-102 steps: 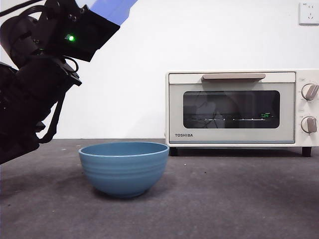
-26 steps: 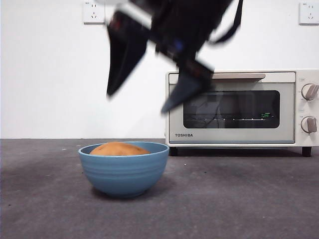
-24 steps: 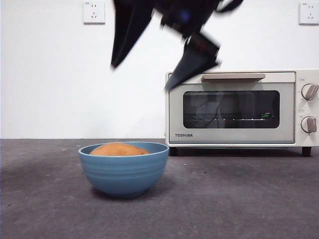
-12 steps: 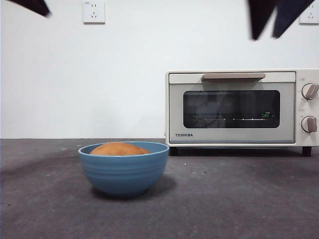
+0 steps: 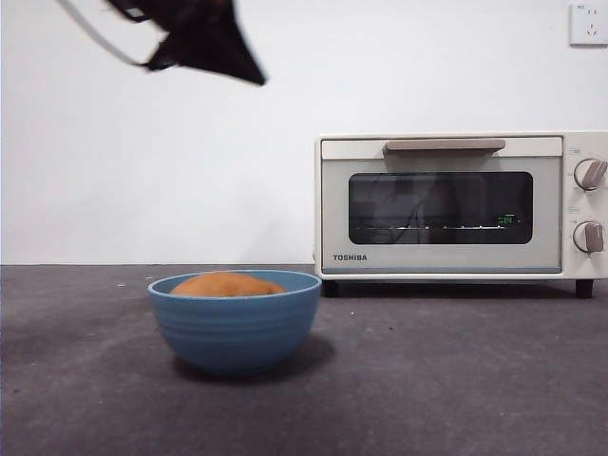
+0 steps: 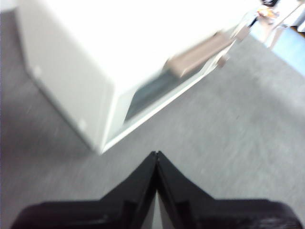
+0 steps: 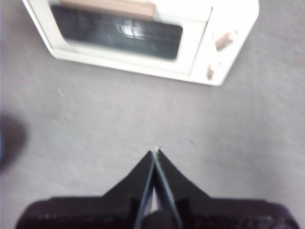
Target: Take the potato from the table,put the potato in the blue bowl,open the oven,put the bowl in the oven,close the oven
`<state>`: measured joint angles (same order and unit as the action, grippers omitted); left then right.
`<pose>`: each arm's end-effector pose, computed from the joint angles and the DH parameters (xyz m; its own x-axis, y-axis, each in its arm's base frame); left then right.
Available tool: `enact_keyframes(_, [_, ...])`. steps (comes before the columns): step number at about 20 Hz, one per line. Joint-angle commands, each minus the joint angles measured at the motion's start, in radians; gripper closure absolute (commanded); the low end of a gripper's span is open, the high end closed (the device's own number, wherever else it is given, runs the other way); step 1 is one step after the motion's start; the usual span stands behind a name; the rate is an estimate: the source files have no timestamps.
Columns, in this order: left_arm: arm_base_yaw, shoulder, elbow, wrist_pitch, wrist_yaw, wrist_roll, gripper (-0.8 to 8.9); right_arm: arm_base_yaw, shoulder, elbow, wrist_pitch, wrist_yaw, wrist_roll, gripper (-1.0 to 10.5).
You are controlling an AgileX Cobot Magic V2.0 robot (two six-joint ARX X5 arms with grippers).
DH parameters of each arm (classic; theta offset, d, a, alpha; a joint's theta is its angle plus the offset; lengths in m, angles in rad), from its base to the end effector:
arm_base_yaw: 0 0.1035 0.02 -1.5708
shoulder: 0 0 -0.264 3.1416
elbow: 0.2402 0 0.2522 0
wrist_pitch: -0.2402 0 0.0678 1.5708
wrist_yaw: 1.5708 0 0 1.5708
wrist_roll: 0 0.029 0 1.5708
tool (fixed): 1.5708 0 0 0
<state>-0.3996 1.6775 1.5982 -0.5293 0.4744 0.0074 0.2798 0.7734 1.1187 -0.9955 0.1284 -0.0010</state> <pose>0.3392 -0.1577 0.3529 0.4946 -0.7048 -0.5086 0.6952 0.6720 -0.2551 0.1146 0.0291 0.3688 0.7941 0.0949 -0.6004 -0.1765 0.9812 -0.0783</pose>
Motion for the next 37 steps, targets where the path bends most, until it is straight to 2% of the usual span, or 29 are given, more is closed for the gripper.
enact_keyframes(1, [-0.047, 0.122, 0.184, -0.037, 0.000, -0.003, 8.19, -0.038, -0.088, -0.133, 0.082, -0.091, 0.011, 9.6])
enact_keyframes(3, [-0.080, 0.228, 0.336, -0.066, -0.003, 0.004, 8.19, -0.068, -0.167, -0.262, 0.168, -0.231, 0.070, 9.6])
enact_keyframes(4, [-0.098, 0.280, 0.418, -0.093, -0.005, 0.004, 8.19, -0.082, -0.201, -0.325, 0.211, -0.274, 0.107, 9.6])
enact_keyframes(6, [-0.133, 0.388, 0.581, -0.138, -0.022, 0.015, 8.19, -0.102, -0.258, -0.435, 0.269, -0.303, 0.198, 9.6])
enact_keyframes(8, [-0.173, 0.465, 0.689, -0.140, -0.081, 0.069, 8.19, -0.105, -0.293, -0.515, 0.321, -0.385, 0.257, 9.6])
enact_keyframes(9, [-0.190, 0.494, 0.717, -0.121, -0.112, 0.092, 8.19, -0.105, -0.307, -0.529, 0.350, -0.412, 0.314, 9.6])
enact_keyframes(11, [-0.227, 0.523, 0.726, -0.060, -0.168, 0.167, 8.19, -0.105, -0.307, -0.526, 0.371, -0.463, 0.483, 9.6])
enact_keyframes(12, [-0.244, 0.538, 0.726, -0.036, -0.201, 0.217, 8.19, -0.105, -0.307, -0.526, 0.375, -0.477, 0.507, 9.6])
enact_keyframes(14, [-0.276, 0.565, 0.726, -0.008, -0.263, 0.302, 8.19, -0.103, -0.307, -0.526, 0.352, -0.477, 0.483, 9.6])
enact_keyframes(18, [-0.315, 0.612, 0.726, 0.014, -0.377, 0.418, 8.19, -0.103, -0.307, -0.526, 0.291, -0.470, 0.442, 9.6])
enact_keyframes(33, [-0.291, 0.647, 0.726, -0.061, -0.396, 0.390, 8.19, -0.103, -0.307, -0.527, 0.285, -0.469, 0.397, 9.6])
enact_keyframes(37, [-0.292, 0.648, 0.725, -0.129, -0.389, 0.346, 8.19, -0.103, -0.307, -0.527, 0.284, -0.469, 0.394, 9.6])
